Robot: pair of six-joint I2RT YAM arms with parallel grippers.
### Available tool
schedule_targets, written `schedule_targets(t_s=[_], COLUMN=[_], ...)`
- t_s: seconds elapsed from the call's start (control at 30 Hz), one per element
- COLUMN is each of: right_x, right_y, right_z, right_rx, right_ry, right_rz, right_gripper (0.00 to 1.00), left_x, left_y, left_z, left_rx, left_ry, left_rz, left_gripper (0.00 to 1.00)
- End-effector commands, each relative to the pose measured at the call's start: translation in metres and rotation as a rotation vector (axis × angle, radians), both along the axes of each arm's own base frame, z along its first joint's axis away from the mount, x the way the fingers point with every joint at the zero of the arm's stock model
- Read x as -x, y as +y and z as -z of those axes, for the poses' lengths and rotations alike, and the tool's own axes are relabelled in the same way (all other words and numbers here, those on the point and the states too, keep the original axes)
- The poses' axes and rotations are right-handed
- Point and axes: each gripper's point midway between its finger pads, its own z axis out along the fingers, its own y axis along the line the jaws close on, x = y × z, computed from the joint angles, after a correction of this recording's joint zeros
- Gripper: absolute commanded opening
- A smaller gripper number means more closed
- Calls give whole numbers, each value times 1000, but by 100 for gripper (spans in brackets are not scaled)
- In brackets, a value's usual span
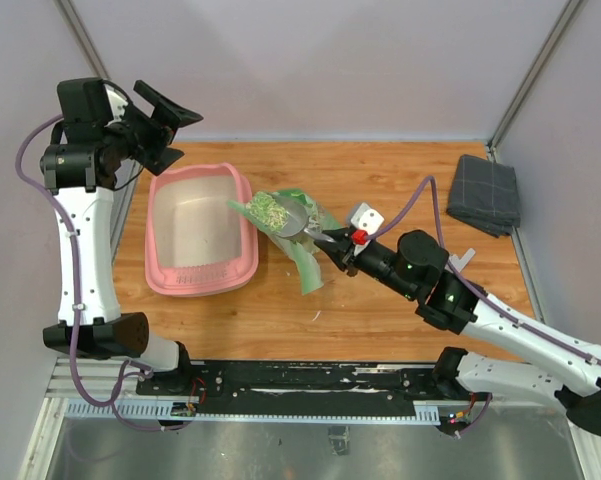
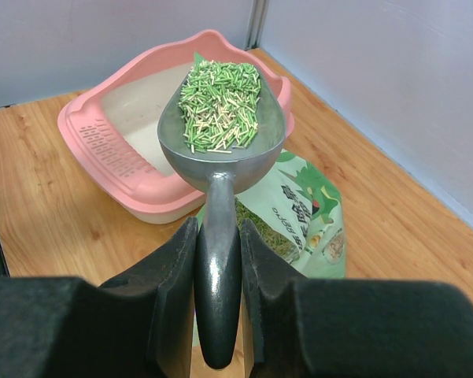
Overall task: Fill the litter box with clean litter
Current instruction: Pour the cat litter into the litter box.
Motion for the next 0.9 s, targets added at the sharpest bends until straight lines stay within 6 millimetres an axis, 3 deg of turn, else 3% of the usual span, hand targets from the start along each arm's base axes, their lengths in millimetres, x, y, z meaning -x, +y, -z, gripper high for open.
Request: schedule_targets(t_s=[0.0,0.43,0.57,0.87], right_x=[4,3,-1,-20], right_y=[15,74,92,131], right_z=[-51,-51,-50,-22], right_rx=[-139,-113,-97,12], right_ry=[-68,-47,-39,26], right_rz=[-48,-154,-169,-169], right_gripper=[1,1,1,1], left_x=[8,28,32,41], left_y=[-1,11,14,20], left_z=[-11,-46,-42,-41], left_rx=[8,49,55,47], left_ry=[-23,-100,-95,-102], left_rz=[33,48,51,47], left_gripper=[99,99,99,99])
